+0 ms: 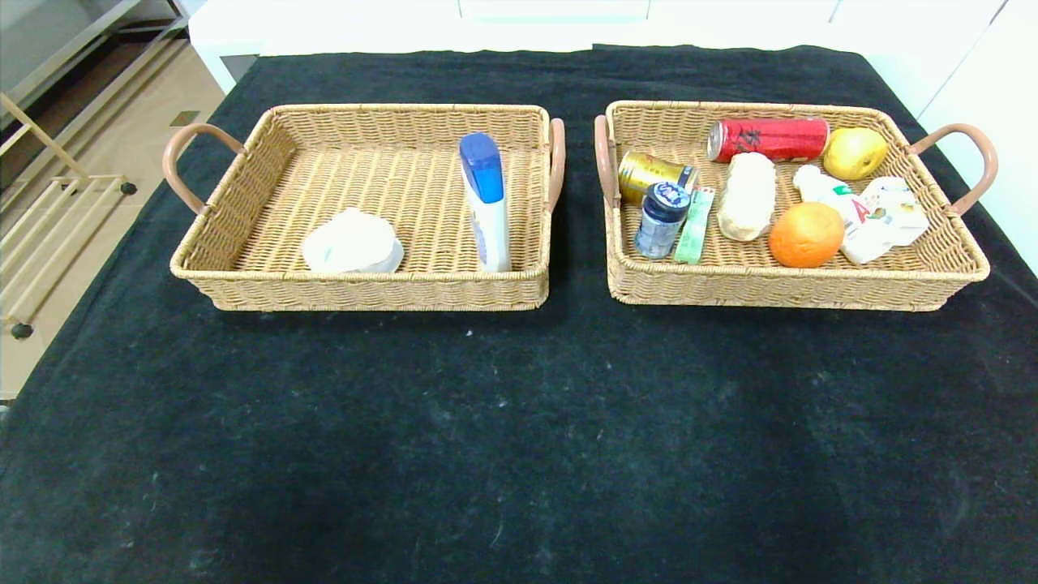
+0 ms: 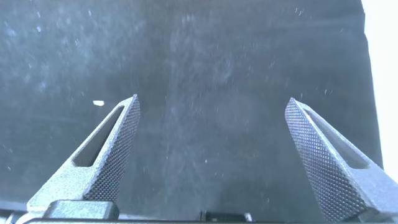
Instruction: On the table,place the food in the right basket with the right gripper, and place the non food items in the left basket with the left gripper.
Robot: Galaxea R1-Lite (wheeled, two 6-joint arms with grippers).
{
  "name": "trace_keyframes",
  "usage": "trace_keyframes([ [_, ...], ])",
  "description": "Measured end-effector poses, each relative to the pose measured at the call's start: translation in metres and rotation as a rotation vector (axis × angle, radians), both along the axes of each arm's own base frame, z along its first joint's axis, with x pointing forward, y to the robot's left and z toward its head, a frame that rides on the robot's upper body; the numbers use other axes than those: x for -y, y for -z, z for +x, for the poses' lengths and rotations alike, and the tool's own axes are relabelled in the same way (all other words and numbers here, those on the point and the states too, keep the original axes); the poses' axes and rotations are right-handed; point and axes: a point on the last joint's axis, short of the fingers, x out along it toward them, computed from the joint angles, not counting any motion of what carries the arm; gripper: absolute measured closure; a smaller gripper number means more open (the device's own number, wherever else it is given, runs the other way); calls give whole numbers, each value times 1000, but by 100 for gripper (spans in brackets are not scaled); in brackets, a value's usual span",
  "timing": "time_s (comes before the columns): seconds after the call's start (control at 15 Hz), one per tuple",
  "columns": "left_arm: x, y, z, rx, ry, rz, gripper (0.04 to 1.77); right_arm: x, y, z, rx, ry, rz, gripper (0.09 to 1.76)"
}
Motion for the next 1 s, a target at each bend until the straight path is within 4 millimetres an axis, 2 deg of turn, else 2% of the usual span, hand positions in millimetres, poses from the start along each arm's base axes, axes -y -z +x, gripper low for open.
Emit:
trace_keyframes([
  [0.4,2,45,-13,17,2,2,9,-1,34,-11,32,-9,1,15],
  [0.6,3,70,-15,33,2,-2,9,-1,44,-16,137,-70,11,15],
  [0.8,3,81,-6,119,-9,0,9,0,47,-3,249,-34,31,15],
  [1.0,2,94,10,204,-48,-2,9,2,58,23,355,54,20,15],
])
